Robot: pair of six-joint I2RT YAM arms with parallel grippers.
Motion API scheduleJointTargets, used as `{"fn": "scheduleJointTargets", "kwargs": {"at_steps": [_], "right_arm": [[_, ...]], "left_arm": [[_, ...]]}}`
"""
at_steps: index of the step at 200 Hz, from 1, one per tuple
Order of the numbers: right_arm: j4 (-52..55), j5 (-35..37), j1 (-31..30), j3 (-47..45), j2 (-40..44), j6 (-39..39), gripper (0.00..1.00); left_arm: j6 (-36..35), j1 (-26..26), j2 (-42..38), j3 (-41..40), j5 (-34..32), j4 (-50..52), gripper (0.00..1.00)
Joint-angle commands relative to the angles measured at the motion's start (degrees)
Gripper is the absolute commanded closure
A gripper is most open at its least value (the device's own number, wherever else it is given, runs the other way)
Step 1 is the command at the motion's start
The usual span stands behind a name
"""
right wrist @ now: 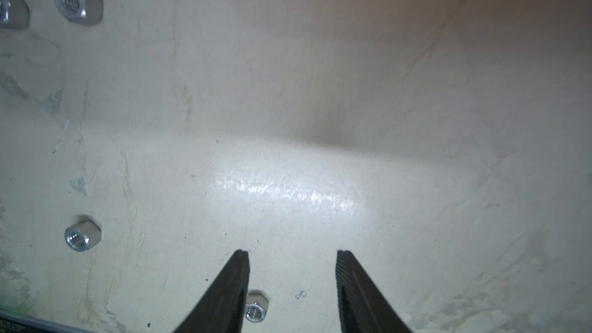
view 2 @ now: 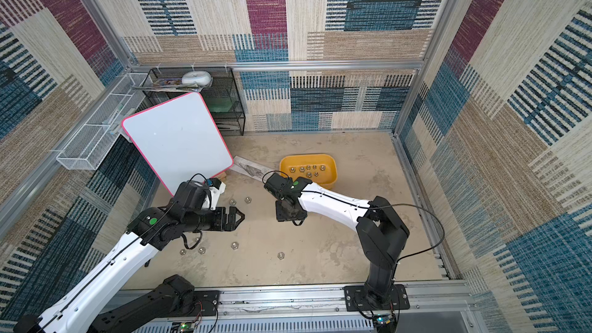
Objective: Put the nuts on the desktop into the storage box
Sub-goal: Pick up the nut from the center of the board.
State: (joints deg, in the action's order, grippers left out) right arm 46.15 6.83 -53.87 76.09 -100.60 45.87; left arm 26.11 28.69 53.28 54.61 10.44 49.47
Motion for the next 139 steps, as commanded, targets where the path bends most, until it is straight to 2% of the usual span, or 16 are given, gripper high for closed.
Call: {"fn": "scheduleJointTargets", "kwargs": {"at_steps": [1, 89, 139], "right_arm": [[-1.23, 0.73, -2.37, -1.93, 0.82, 5.74, 0.49], [-3.70, -0.87, -12.31, -7.20, -0.11, 15.45, 0.49], [-5.08, -2.84, -14.92, -8.48, -2.43, 18.58, 0.52]], "left_arm": [[0.60, -0.06, -0.78, -0.79, 2.90, 1.12, 0.00], [1.82, -0.03, -7.65, -3.37, 2.31, 5.14, 0.00], [2.15, -0.03, -9.77, -3.81, 2.22, 6.10, 0.00]]}}
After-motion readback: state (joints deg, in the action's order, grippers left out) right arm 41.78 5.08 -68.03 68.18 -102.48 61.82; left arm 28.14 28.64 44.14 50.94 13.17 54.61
